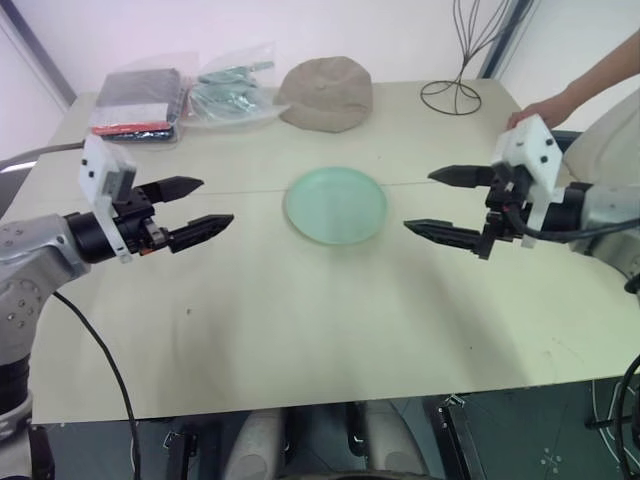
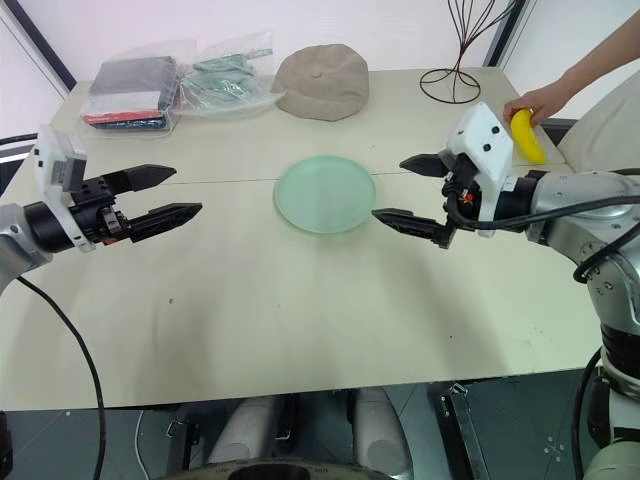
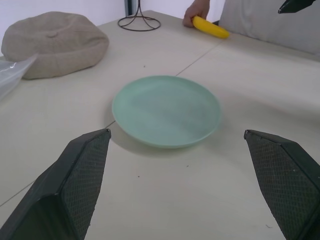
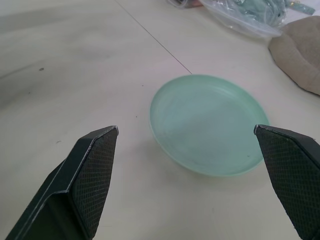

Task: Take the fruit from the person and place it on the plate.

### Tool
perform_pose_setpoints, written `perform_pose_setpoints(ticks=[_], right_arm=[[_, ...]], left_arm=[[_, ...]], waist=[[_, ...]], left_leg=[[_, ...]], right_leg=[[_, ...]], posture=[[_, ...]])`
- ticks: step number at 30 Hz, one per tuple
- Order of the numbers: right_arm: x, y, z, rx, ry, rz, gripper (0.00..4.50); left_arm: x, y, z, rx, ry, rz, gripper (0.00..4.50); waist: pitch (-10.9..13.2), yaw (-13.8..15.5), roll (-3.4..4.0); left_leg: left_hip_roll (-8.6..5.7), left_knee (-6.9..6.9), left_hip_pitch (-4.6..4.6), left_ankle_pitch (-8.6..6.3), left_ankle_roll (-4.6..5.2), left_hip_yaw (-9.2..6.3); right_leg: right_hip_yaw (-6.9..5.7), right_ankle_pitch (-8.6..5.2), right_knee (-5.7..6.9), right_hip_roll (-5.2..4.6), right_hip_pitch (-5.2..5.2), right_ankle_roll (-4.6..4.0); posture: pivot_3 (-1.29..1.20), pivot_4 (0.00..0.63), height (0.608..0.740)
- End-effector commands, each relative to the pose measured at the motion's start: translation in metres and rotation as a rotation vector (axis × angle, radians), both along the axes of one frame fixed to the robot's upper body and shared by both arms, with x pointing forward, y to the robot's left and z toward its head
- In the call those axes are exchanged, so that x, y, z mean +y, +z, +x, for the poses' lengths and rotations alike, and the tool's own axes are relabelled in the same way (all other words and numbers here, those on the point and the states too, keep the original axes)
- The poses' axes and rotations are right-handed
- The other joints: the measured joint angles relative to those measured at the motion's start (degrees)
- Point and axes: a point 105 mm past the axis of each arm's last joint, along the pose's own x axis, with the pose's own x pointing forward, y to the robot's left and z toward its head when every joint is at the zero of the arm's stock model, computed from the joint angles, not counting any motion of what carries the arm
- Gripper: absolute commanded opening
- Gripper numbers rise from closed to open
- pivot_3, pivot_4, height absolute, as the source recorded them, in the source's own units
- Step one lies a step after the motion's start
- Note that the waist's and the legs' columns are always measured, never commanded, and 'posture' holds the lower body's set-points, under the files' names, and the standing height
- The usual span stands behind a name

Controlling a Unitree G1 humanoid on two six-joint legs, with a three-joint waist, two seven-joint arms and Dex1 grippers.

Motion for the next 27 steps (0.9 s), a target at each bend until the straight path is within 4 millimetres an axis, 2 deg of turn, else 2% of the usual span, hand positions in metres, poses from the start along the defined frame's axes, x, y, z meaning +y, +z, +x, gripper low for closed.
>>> perform_pose_setpoints(ticks=[1, 27], right_arm=[[-0.0022, 0.0117, -0.0055, -0.054, -0.004, -0.009, 4.45], [-0.0027, 0.0113, -0.0063, -0.057, -0.015, -0.004, 4.45]], left_arm=[[0.0001, 0.0113, 0.0000, -0.063, 0.005, 0.019, 4.50], [-0.0021, 0.0151, 0.0025, -0.064, -0.016, -0.020, 4.50]], waist=[[0.00, 0.00, 0.00], [0.00, 0.01, 0.00]], left_leg=[[0.00, 0.00, 0.00, 0.00, 0.00, 0.00], [0.00, 0.02, 0.01, 0.00, 0.00, 0.00]], right_leg=[[0.00, 0.00, 0.00, 0.00, 0.00, 0.00], [0.00, 0.00, 0.04, 0.00, 0.00, 0.01]], posture=[[0.00, 0.150, 0.740], [0.00, 0.150, 0.740]])
